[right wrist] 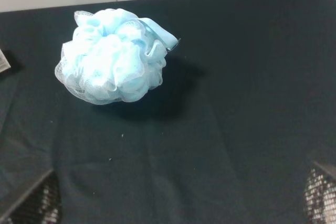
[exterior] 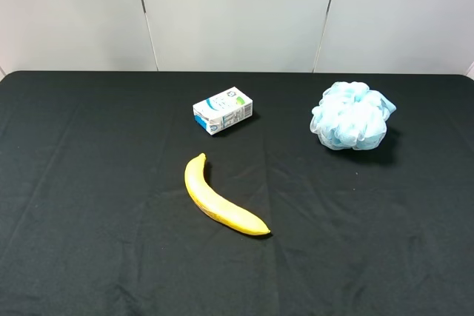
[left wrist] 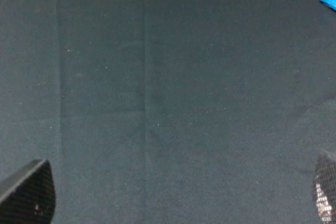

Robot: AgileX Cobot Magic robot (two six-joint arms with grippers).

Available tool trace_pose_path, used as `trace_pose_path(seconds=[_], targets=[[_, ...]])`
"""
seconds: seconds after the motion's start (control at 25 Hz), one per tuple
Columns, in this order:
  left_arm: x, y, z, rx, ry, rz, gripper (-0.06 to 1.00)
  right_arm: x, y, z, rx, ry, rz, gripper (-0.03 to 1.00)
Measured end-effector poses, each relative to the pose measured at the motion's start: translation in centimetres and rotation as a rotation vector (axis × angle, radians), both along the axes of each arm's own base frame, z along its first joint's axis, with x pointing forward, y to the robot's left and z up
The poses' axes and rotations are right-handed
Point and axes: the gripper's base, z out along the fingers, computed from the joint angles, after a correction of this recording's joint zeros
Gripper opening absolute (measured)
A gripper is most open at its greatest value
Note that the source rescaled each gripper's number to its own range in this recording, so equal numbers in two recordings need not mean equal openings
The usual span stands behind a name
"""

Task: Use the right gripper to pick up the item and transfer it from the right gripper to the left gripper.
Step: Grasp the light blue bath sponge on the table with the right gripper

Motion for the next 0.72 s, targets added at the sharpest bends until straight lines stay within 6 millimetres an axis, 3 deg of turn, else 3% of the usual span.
trace_pose_path(seconds=[0.72], targets=[[0.00,0.00,0.00,0.000,0.000,0.000,0.97,0.00,0.00,0.00,0.000,0.000,0.000,1.00]])
